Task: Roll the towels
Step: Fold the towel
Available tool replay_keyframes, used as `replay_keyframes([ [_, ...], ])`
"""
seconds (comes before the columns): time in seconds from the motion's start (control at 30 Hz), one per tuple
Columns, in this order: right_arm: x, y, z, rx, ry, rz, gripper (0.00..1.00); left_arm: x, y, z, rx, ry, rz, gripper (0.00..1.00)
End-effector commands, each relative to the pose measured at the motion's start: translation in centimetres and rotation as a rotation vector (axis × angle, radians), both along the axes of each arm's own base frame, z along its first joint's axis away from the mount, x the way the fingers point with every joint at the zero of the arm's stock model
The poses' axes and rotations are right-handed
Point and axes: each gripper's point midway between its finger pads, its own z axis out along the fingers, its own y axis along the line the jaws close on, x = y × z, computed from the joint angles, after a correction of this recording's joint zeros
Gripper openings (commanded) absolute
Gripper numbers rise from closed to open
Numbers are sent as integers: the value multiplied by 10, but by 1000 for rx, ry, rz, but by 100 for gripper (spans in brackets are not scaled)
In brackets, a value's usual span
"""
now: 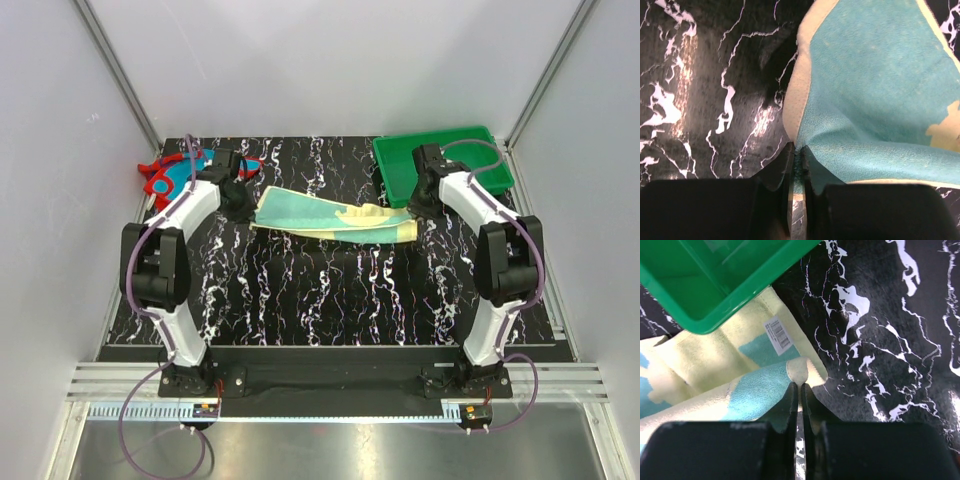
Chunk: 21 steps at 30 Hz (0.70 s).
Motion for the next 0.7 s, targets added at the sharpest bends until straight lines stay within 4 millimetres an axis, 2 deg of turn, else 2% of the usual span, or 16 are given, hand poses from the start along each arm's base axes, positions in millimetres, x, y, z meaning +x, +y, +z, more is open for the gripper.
replay_keyframes([
  [0.0,15,-2,0,5,-8,14,0,20,-2,7,-14,-6,-26,13],
  [0.2,23,-5,-15,20,19,8,0,44,-1,1,-2,19,-37,19],
  [0.33,22,-9,-21,31,33,0,0,56,7,11,43,-2,-33,24],
  [0.47,20,-13,-22,48,32,-11,0,74,17,33,108,-32,-27,27],
  [0.53,23,-14,-24,56,30,-18,1,81,21,33,136,-29,-21,29],
  [0.57,27,-14,-22,60,22,-20,4,88,21,41,137,-47,-22,30],
  [0.67,33,-15,-28,64,40,-20,17,90,17,42,119,-32,-35,34],
])
